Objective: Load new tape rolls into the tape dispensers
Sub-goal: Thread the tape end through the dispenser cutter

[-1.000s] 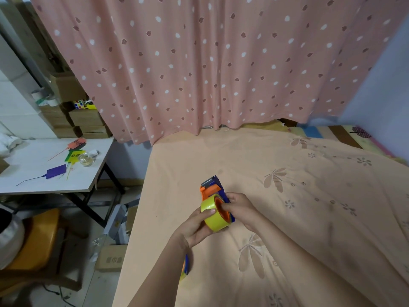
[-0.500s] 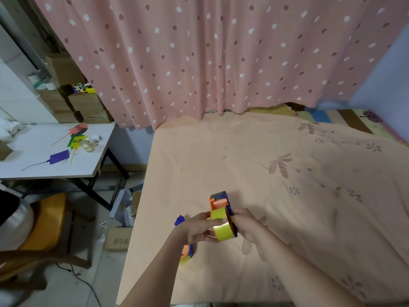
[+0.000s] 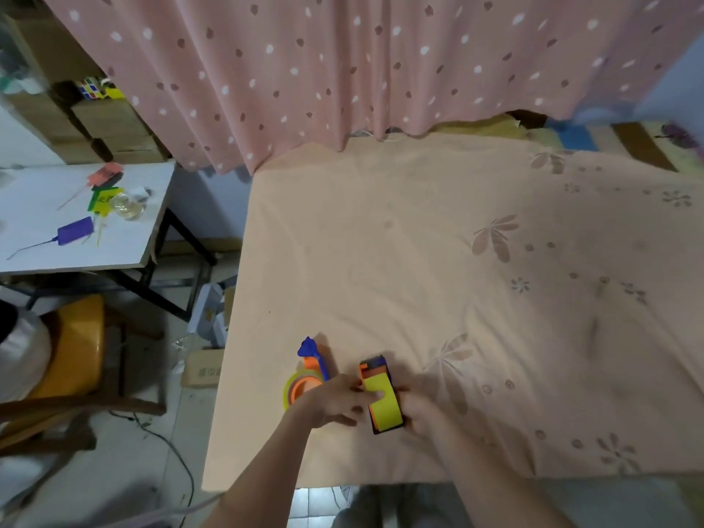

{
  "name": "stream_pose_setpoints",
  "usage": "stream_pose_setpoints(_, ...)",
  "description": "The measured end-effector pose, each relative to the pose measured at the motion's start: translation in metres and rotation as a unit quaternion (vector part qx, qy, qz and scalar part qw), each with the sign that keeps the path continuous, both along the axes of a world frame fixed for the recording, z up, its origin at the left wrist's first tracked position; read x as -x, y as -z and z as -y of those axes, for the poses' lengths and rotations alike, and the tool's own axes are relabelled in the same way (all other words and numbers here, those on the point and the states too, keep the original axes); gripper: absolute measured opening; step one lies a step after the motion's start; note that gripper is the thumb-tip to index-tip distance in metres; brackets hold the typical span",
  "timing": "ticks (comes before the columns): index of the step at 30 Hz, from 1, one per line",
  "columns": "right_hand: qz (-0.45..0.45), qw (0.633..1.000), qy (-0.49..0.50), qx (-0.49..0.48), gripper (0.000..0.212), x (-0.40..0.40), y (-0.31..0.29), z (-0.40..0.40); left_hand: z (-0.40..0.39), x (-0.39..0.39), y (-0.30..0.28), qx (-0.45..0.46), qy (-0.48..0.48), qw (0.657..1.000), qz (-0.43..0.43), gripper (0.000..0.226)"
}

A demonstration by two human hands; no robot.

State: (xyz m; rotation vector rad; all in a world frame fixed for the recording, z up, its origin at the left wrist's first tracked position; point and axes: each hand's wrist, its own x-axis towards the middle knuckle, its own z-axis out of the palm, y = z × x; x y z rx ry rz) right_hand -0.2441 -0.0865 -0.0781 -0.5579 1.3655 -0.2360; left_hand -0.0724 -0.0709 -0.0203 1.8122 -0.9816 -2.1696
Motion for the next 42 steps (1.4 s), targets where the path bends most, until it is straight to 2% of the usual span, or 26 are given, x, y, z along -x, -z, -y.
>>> stream_pose_setpoints(3,-0.023,0.999,-0.031,0.004,0.054,-0.011,0.003,0.003,0.002,0.001,0.003,0.006,0.005,1.0,0.007,0.052)
stream_pose_setpoints(8,-0.029,0.999,-0.006,-0.014,0.05,-0.018,0.004,0.017,0.007,0.009,0.003,0.026,-0.016,0.999,0.024,0.053)
stream_pose_setpoints(12,-0.059,0.997,-0.045,0.009,0.045,-0.024,0.005,0.024,0.011,0.014,0.008,0.025,-0.026,0.999,0.022,0.05)
stream_pose_setpoints(16,-0.053,0.996,-0.069,0.001,0.039,-0.015,0.014,0.023,0.011,0.016,0.016,0.017,-0.022,1.0,0.001,0.047)
stream_pose_setpoints(20,-0.045,0.999,-0.021,-0.016,0.025,-0.001,0.018,0.023,0.012,0.017,0.019,0.023,-0.005,1.0,-0.01,0.045)
stream_pose_setpoints(22,-0.061,0.996,-0.059,-0.001,0.03,-0.007,0.016,0.026,0.014,0.017,0.019,0.021,0.01,1.0,-0.003,0.043)
stream_pose_setpoints(25,-0.142,0.977,-0.155,0.043,0.041,-0.018,0.009,0.033,0.019,0.016,0.018,0.01,0.018,0.999,0.027,0.045)
stream_pose_setpoints(28,-0.192,0.956,-0.201,0.091,0.039,-0.02,0.007,0.039,0.023,0.013,0.02,0.028,0.064,0.994,0.088,0.052)
stream_pose_setpoints(31,-0.233,0.931,-0.265,0.093,0.03,-0.025,0.009,0.043,0.025,0.013,0.022,0.029,0.084,0.989,0.122,0.057)
stream_pose_setpoints(36,-0.239,0.945,-0.201,0.101,0.016,-0.022,0.007,0.043,0.028,0.016,0.025,0.015,0.087,0.987,0.137,0.058)
stream_pose_setpoints(40,-0.263,0.94,-0.197,0.085,0.018,-0.023,0.006,0.043,0.028,0.021,0.027,0.02,0.072,0.985,0.154,0.054)
stream_pose_setpoints(42,-0.279,0.939,-0.186,0.075,0.031,-0.024,0.009,0.044,0.025,0.021,0.03,0.024,0.068,0.986,0.15,0.052)
